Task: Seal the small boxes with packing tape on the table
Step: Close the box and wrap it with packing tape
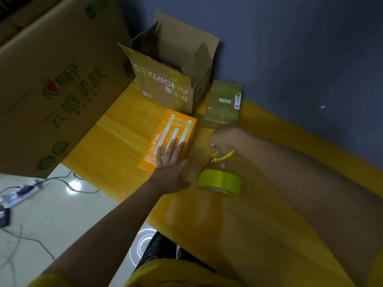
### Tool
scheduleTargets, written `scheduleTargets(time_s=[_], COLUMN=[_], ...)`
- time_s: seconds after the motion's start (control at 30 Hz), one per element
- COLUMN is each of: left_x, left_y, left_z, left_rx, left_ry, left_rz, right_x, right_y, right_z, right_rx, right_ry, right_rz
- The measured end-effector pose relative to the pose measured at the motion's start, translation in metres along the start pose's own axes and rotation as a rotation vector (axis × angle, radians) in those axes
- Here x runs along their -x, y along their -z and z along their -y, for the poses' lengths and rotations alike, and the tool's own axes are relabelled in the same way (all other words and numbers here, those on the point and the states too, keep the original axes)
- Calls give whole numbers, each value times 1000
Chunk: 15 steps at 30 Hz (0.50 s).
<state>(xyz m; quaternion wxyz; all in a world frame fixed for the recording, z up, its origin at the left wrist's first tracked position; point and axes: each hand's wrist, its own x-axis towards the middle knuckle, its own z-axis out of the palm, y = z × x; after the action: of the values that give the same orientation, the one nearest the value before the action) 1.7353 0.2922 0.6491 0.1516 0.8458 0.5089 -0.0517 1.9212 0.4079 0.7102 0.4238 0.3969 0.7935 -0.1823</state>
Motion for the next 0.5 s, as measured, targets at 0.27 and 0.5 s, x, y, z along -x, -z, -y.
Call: scheduleTargets(time_s=[0.27,0.5], left_x=[-32,-29], left_y=[10,6], left_z=[-26,-28], left_rx=[-111,-48], left_ry=[11,11], left_rz=[129,129], right_x=[26,38], right_y=[-35,-100], right_z=[-18,-35], right_rx=[-30,-271], right_ry=[-132,-448], right_rz=[-101,-78])
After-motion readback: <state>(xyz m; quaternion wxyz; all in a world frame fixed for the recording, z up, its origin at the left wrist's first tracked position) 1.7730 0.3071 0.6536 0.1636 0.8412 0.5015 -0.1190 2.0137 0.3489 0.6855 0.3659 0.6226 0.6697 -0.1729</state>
